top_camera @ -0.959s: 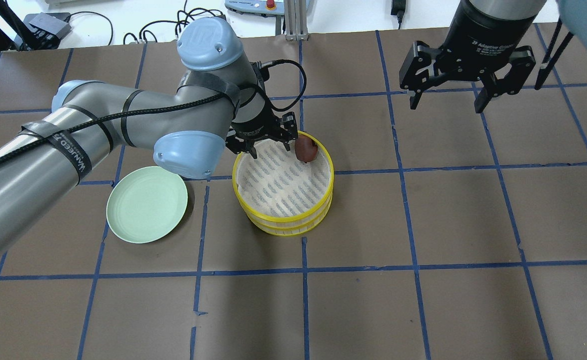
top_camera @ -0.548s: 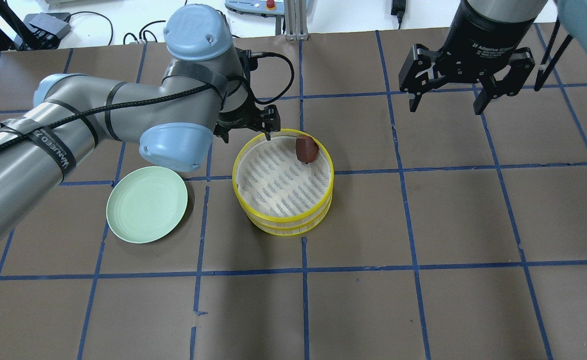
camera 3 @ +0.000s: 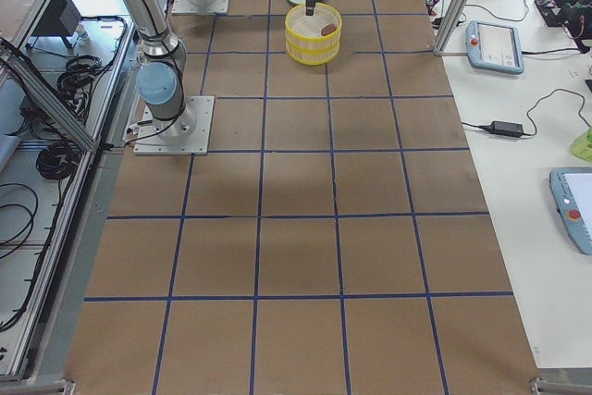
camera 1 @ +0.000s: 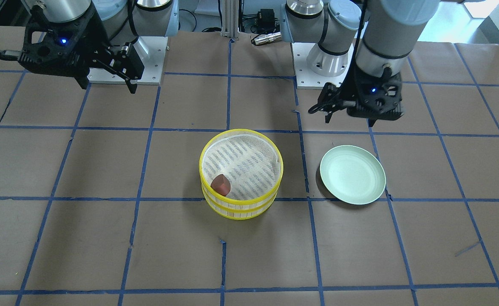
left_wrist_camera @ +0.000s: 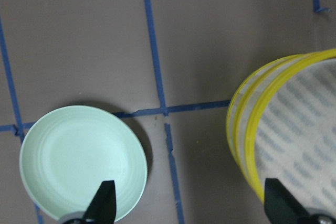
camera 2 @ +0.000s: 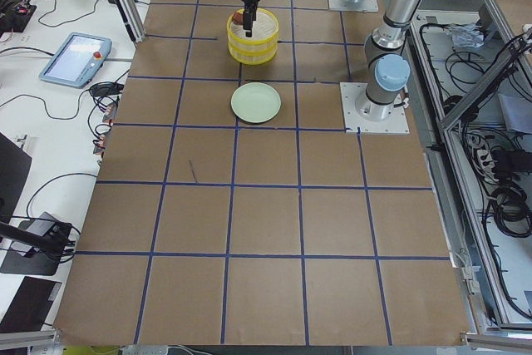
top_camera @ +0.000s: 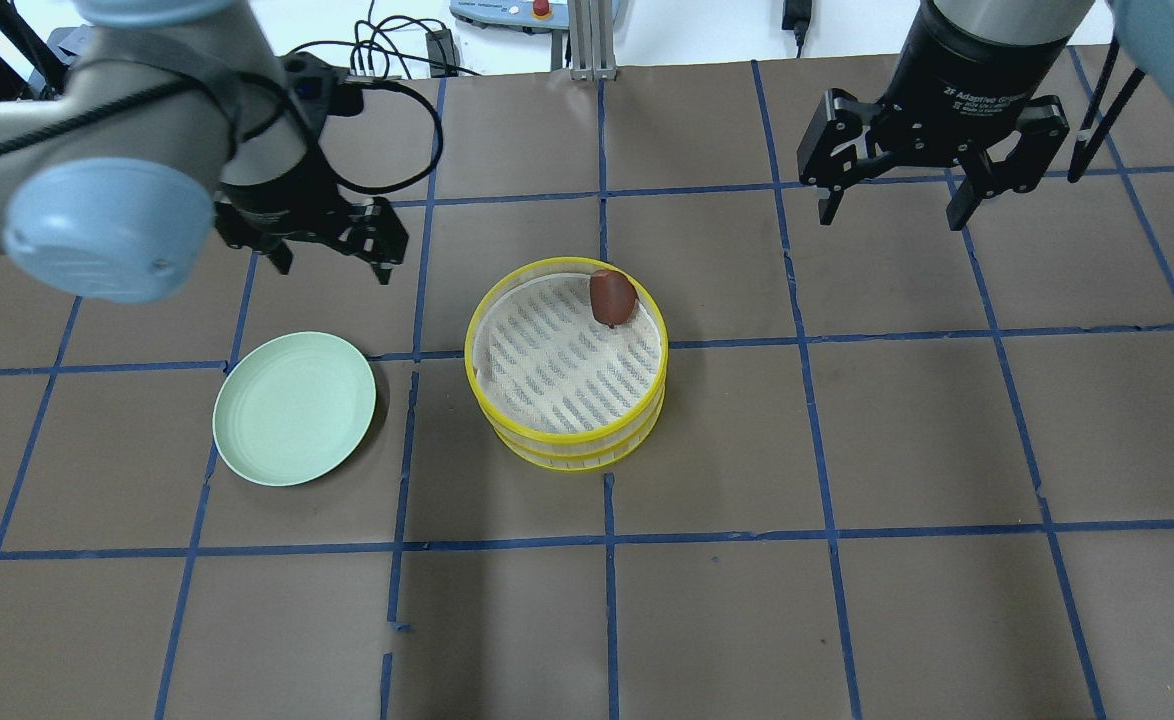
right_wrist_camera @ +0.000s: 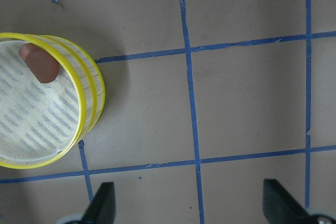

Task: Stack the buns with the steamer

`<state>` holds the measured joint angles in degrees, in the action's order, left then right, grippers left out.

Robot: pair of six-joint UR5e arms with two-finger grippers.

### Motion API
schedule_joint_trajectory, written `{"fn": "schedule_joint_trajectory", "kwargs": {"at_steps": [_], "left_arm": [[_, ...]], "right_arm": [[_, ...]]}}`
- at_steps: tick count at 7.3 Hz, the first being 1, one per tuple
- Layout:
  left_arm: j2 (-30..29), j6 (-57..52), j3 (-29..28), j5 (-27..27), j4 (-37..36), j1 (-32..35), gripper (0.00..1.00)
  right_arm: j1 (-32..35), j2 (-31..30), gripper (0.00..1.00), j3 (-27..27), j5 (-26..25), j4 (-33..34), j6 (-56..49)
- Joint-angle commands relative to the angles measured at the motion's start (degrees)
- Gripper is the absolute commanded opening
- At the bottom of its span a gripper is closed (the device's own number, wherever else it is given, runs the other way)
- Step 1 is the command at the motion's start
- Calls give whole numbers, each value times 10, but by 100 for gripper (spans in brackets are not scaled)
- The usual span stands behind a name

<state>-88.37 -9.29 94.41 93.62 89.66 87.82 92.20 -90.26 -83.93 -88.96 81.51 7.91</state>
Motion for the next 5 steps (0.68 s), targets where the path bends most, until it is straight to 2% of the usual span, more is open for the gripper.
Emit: {"fn": "schedule_joint_trajectory", "kwargs": {"at_steps": [1,5], "left_arm": [[40,-16,-14,2,115,-30,100],[39,-17,-20,-17,108,-27,100]], "right_arm": [[0,0,100,0,0,0,0],[0,0,100,0,0,-1,0]]}}
